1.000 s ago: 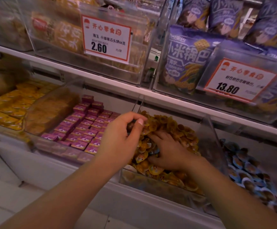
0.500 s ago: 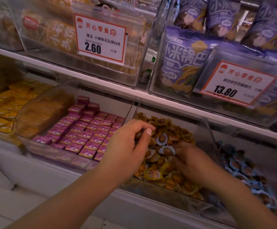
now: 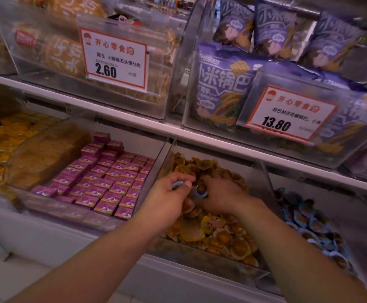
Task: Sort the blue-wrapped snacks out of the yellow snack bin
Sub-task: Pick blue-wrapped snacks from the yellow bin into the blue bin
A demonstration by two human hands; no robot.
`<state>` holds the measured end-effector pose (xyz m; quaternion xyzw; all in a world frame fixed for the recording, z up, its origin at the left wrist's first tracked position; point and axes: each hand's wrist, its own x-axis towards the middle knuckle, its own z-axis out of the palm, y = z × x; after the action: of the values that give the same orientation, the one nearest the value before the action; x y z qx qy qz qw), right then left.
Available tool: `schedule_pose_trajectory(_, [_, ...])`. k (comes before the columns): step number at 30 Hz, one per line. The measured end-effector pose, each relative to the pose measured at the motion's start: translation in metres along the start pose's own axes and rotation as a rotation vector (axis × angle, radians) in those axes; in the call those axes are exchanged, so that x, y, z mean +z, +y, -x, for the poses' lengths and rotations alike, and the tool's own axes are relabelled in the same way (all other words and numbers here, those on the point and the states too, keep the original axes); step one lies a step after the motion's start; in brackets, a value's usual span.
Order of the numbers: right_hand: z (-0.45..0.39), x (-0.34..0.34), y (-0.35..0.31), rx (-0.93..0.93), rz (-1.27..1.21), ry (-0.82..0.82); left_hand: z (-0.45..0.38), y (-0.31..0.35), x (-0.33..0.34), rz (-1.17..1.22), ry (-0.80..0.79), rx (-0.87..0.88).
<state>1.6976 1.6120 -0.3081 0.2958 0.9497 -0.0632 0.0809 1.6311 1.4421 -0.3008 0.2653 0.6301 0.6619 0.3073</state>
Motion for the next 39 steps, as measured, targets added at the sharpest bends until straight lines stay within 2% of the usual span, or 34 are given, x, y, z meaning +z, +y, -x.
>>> schedule_pose_trajectory(4, [-0.001,0.015,-0.012,-0.046,0.18,0.141,-0.002,0.005,0.0,0.023,0.014,-0.016])
schedule_pose_trajectory(6, [-0.002,0.02,-0.012,-0.09,0.142,0.192,-0.001,0.007,0.0,0.034,0.015,-0.024])
schedule_pose_trajectory(10, [-0.003,0.018,-0.004,-0.129,-0.07,0.223,0.003,0.009,-0.001,0.027,-0.001,-0.024])
schedule_pose_trajectory(14, [-0.003,0.009,0.002,-0.032,-0.246,0.196,0.005,0.009,-0.003,-0.001,-0.02,-0.023])
schedule_pose_trajectory(17, [0.004,-0.005,0.015,0.07,-0.404,0.353,0.005,0.008,-0.004,-0.014,-0.014,-0.033])
schedule_pose_trajectory(19, [0.02,-0.016,0.019,0.117,-0.673,0.429,0.004,0.008,-0.003,0.014,0.004,-0.083])
schedule_pose_trajectory(21, [0.042,-0.025,0.009,0.063,-1.074,0.415,0.003,0.01,0.0,0.163,0.022,-0.187])
schedule_pose_trajectory(23, [0.058,-0.027,-0.012,-0.071,-1.274,0.335,0.003,0.012,0.003,0.386,-0.076,-0.327])
schedule_pose_trajectory(25, [0.067,-0.026,-0.035,-0.206,-1.168,0.265,0.007,0.015,0.007,0.563,-0.263,-0.42])
schedule_pose_trajectory(26, [0.069,-0.024,-0.043,-0.255,-1.116,0.235,0.008,0.017,0.008,0.651,-0.296,-0.424])
schedule_pose_trajectory(28, [0.071,-0.027,-0.046,-0.245,-1.184,0.261,0.009,0.019,0.007,0.724,-0.22,-0.417])
schedule_pose_trajectory(30, [0.067,-0.032,-0.031,-0.077,-1.283,0.444,0.012,0.024,0.001,0.675,-0.135,-0.394])
schedule_pose_trajectory(31, [0.063,-0.032,-0.02,-0.007,-1.25,0.501,0.014,0.027,-0.001,0.648,-0.138,-0.373])
schedule_pose_trajectory(32, [0.058,-0.031,-0.012,0.019,-1.123,0.487,0.016,0.029,-0.003,0.622,-0.153,-0.351])
schedule_pose_trajectory(36, [0.024,0.006,0.005,-0.13,-0.119,-0.033,0.022,0.033,-0.009,0.548,-0.175,-0.288])
schedule_pose_trajectory(37, [0.016,0.014,0.008,-0.117,0.029,-0.087,0.022,0.033,-0.012,0.546,-0.171,-0.283])
schedule_pose_trajectory(39, [0.003,0.018,0.01,-0.062,0.105,-0.092,0.024,0.036,-0.016,0.563,-0.172,-0.274])
